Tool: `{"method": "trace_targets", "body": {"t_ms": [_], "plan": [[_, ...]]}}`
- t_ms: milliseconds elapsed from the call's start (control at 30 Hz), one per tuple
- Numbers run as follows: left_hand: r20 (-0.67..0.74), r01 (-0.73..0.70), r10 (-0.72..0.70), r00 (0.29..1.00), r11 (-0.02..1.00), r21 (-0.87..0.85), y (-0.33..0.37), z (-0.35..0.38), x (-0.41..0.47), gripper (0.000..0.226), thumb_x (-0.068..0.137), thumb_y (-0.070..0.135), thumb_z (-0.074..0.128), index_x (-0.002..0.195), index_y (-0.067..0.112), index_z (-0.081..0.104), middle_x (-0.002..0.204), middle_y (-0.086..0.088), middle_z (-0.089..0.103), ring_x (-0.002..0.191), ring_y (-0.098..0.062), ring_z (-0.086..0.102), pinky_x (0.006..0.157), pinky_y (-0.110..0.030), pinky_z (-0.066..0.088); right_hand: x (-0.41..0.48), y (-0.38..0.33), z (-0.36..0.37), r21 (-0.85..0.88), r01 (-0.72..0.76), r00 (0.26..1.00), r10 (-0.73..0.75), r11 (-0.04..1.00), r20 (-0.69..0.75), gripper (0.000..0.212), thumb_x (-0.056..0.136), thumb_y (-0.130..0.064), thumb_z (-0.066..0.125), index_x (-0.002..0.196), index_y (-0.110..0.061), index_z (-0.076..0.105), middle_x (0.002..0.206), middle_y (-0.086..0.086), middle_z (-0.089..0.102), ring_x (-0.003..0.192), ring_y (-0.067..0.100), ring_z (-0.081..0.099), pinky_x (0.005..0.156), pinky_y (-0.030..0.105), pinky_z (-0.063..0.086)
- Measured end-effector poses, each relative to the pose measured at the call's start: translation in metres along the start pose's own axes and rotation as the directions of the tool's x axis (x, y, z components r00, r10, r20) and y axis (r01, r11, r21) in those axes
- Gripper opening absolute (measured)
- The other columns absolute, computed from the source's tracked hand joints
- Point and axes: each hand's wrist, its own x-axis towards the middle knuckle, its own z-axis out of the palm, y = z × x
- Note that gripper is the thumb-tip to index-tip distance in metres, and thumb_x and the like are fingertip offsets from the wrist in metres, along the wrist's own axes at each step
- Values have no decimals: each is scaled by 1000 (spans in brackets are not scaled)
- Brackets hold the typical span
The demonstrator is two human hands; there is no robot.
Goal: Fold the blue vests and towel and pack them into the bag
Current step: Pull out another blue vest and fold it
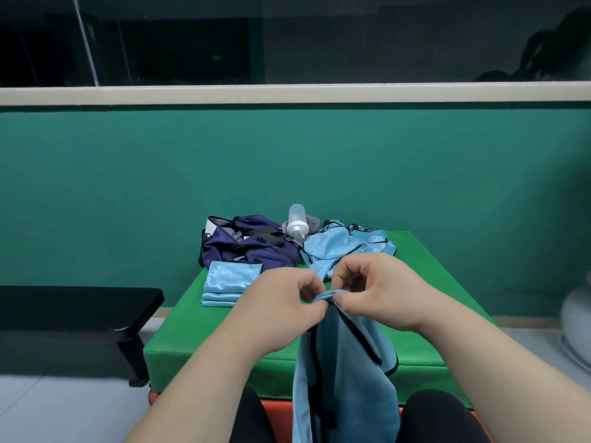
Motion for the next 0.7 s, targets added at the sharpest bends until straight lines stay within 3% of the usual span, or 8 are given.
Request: {"method": "trace_targets", "body": {"t_ms": [67,167,233,300,400,467,600,700], "plan": [[20,14,-14,1000,1000,-5,0,0,0,5,79,30,69,76,31,66,79,19,67,65,3,58,57,-16,44,-3,4,5,69,-20,1000,19,997,3,14,77,-9,71,74,-21,64,59,-12,58,55,5,47,59,25,42],[13,56,-55,998,996,-75,-1,-3,2,8,79,23,69,74,27,65,75,12,69,53,1,53,52,-14,41,-7,13,18,184,-34,999,31,982,22,19,69,-23,71,85,-29,63,72,-9,62,64,13,52,65,34,46],[-5,94,-95,995,989,-112,-4,-9,4,9,79,20,69,73,26,65,71,11,69,53,-1,56,54,-16,45,-11,20,26,230,-39,998,28,972,52,34,65,-32,77,95,-35,61,92,-4,69,81,26,62,79,43,54],[-32,120,-125,992,985,-124,-7,-16,5,9,79,19,69,72,25,65,68,11,69,56,-5,61,57,-20,50,-16,25,33,229,-53,997,37,972,73,45,62,-36,83,101,-39,59,102,-5,69,95,28,66,87,48,56],[-71,150,-161,984,979,-140,-13,-26,6,10,80,17,67,72,23,66,65,10,69,52,-4,59,53,-17,46,-21,30,39,122,-81,994,72,989,79,33,71,-22,76,97,-35,59,92,-10,70,78,21,69,76,43,58],[-81,170,-180,980,978,-118,-19,-33,5,9,81,18,67,73,22,66,66,11,69,50,-1,56,50,-15,42,-21,32,35,-7,-88,995,88,996,45,22,75,-15,69,91,-28,61,77,-11,66,64,10,60,67,36,55],[-95,207,-213,972,976,-67,-31,-43,1,9,81,19,66,73,22,66,65,12,68,46,0,51,48,-17,39,-20,34,16,-16,-135,991,135,991,-13,18,76,-6,64,80,-24,64,64,-12,58,57,6,50,55,25,44],[-68,238,-239,968,971,-31,-36,-41,0,9,80,19,66,72,23,64,65,9,68,48,-3,52,53,-22,43,-18,35,4,-5,-147,987,146,989,-69,15,76,-7,66,78,-23,65,63,-10,57,56,8,48,54,27,40]]}}
